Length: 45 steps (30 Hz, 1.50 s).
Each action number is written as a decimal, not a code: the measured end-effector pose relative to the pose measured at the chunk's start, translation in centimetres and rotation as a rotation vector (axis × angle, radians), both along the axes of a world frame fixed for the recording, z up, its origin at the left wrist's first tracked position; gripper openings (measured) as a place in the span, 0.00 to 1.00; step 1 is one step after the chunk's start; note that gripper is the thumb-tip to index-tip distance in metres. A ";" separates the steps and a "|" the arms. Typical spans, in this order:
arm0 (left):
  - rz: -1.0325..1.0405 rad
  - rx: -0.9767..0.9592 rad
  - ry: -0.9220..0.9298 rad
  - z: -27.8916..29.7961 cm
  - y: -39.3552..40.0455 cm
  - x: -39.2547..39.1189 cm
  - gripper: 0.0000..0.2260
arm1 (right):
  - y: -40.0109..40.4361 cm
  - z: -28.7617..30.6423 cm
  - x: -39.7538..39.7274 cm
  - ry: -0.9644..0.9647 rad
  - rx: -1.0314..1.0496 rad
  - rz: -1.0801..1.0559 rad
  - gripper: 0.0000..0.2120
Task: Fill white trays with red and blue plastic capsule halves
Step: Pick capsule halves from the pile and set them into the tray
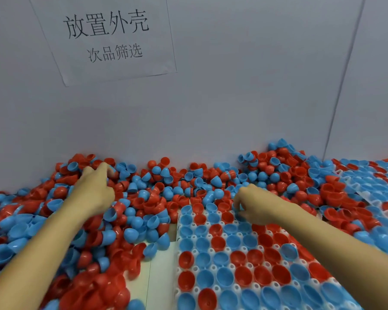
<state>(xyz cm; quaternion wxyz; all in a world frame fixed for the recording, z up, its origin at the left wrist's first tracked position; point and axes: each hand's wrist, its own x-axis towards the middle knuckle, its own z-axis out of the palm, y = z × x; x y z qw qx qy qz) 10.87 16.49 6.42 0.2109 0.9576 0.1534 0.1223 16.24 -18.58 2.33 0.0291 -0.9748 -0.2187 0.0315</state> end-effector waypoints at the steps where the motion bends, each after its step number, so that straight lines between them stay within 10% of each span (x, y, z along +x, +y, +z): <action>1: 0.016 0.083 0.064 0.2 1.4 0.5 0.13 | 0.1 0.0 0.0 0.003 -0.017 0.006 0.06; 7: 0.041 0.477 0.180 0.1 1.1 2.2 0.17 | -0.4 1.7 0.2 0.023 0.063 0.000 0.10; 13: -0.430 0.153 0.033 -3.1 -10.2 6.8 0.09 | -1.0 2.7 -0.7 -0.042 0.287 0.035 0.10; 22: -0.355 0.324 0.448 -6.9 -14.7 13.8 0.36 | -2.4 2.4 -1.1 -0.046 0.484 0.091 0.11; 33: -0.151 -0.046 -0.082 -4.2 -8.3 13.0 0.07 | -2.8 2.5 -1.0 -0.026 0.573 0.088 0.10; 42: -0.033 0.304 0.419 -4.6 -9.8 14.3 0.34 | -1.5 2.4 -0.7 -0.032 0.593 0.082 0.10; 45: -0.011 0.332 0.334 -6.2 -11.2 14.4 0.27 | -1.0 2.3 -0.4 -0.025 0.593 0.088 0.10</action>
